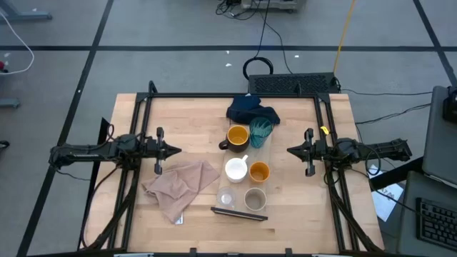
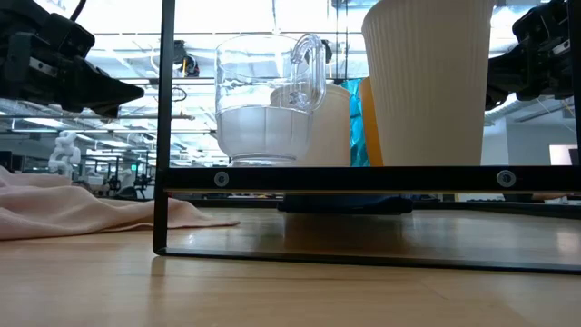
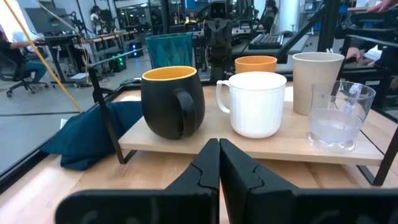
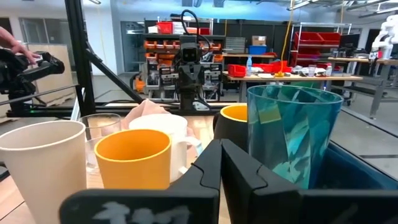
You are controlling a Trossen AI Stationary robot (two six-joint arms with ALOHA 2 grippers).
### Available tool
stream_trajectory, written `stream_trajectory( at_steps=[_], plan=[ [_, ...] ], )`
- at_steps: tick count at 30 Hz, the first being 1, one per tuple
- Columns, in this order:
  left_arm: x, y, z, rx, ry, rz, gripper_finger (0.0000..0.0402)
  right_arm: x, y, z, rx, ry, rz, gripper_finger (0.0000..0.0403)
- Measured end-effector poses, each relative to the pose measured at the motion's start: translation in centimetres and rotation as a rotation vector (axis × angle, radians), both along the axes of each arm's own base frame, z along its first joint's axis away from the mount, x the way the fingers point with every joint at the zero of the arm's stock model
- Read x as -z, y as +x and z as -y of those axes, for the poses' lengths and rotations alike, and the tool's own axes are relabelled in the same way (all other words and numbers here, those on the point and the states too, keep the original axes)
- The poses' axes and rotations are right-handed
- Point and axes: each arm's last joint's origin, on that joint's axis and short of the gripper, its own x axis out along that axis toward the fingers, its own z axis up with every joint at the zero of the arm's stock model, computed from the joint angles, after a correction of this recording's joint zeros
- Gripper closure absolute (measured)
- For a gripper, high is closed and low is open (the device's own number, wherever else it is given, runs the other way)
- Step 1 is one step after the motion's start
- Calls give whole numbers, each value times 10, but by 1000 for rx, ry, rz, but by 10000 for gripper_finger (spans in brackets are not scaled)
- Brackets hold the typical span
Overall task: Stack small to large cups/mugs on shelf
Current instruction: Return to Home Position
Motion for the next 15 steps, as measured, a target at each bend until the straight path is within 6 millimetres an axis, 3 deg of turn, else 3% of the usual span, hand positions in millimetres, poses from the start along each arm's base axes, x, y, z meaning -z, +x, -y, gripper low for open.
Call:
stream_trajectory(
  at_steps=[15],
  plan=[
    [-1,0,0,-2,0,8,396,-2,0,0,1,3,19,403]
  ],
)
